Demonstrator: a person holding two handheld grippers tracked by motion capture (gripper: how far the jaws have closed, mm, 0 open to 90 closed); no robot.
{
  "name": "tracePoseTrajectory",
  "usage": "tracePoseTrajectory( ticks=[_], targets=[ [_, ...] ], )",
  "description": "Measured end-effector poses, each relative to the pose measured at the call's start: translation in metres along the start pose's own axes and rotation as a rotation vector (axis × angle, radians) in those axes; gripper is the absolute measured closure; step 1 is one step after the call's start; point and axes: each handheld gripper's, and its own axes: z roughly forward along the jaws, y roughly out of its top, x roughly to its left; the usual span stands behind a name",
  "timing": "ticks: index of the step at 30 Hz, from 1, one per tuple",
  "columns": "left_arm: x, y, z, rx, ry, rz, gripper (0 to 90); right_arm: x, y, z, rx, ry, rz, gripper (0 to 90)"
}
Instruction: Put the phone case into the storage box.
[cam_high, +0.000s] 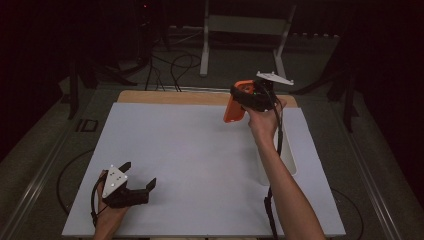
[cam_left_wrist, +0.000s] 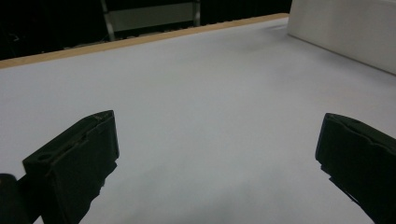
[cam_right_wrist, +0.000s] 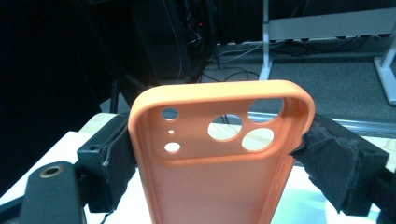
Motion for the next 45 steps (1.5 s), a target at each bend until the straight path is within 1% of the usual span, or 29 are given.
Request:
tracePoseTrajectory(
  ticks=[3,10,15,22,31,37,45],
  targets=[
    [0.000,0.000,0.000,-0.003,0.001,-0.005,0.3,-0.002,0.002,0.000,-0.001,-0.007,0.000,16.6],
    [0.000,0.000,0.000,-0.001,-0.001,0.000,0.3,-0.006,0.005,-0.001,-0.003,-0.022,-0.003,16.6],
    [0.001,0.000,0.000,-0.003,-0.003,-0.010,0.3,-0.010,0.005,0.000,0.001,-0.033,-0.002,16.5],
    [0.000,0.000,0.000,-0.004,-0.004,-0.009,0.3,-0.018,0.006,0.000,0.005,-0.063,0.001,16.6],
    [0.000,0.000,0.000,-0.005,-0.001,-0.011,0.3,-0.024,0.009,-0.002,0.001,-0.087,0.006,16.6],
    [0.000,0.000,0.000,-0.009,-0.002,-0.011,0.3,-0.031,0.011,-0.004,0.002,-0.115,0.011,16.6],
    [-0.001,0.000,-0.001,-0.009,-0.002,-0.011,0.3,-0.037,0.011,-0.005,0.003,-0.133,0.015,16.6]
  ],
)
